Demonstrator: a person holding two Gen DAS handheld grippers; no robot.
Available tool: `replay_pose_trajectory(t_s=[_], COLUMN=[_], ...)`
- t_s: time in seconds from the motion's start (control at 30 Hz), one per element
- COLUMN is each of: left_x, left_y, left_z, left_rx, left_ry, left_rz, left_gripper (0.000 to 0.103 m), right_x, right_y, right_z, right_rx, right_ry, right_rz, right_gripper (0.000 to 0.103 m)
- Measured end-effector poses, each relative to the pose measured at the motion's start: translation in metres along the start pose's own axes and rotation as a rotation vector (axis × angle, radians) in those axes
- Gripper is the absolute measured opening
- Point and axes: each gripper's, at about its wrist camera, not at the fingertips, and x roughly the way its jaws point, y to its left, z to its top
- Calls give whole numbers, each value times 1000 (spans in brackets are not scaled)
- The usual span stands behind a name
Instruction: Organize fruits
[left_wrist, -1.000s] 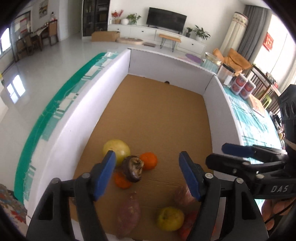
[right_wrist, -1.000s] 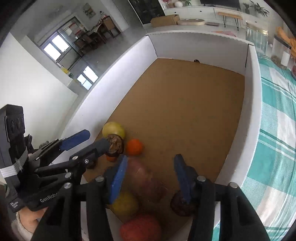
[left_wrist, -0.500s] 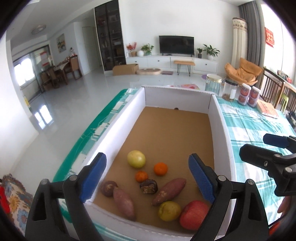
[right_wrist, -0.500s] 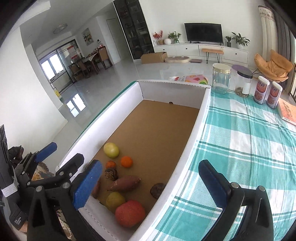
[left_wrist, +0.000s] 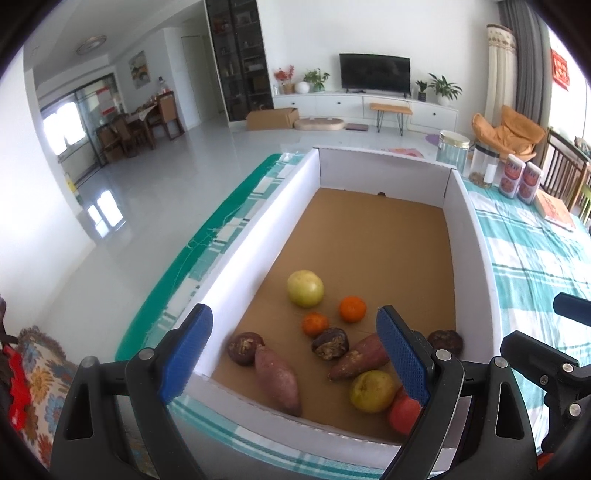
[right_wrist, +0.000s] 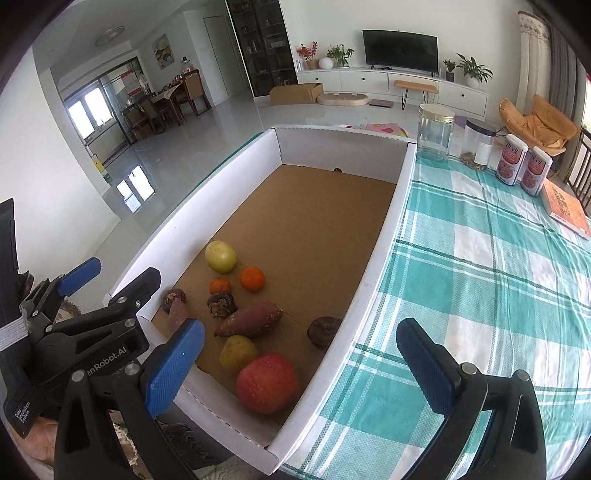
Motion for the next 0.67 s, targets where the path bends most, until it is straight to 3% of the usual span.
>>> replay_pose_trajectory(t_s=[0.67], left_x=[12], left_y=[14], left_z=[-3], left_rx=[-40], left_ry=[58], left_rz=[-58], left_gripper=[92], right_x=[1], right_y=[22], right_z=[-2], right_rx=[-56], right_ry=[6], right_rz=[-50], right_gripper=[103])
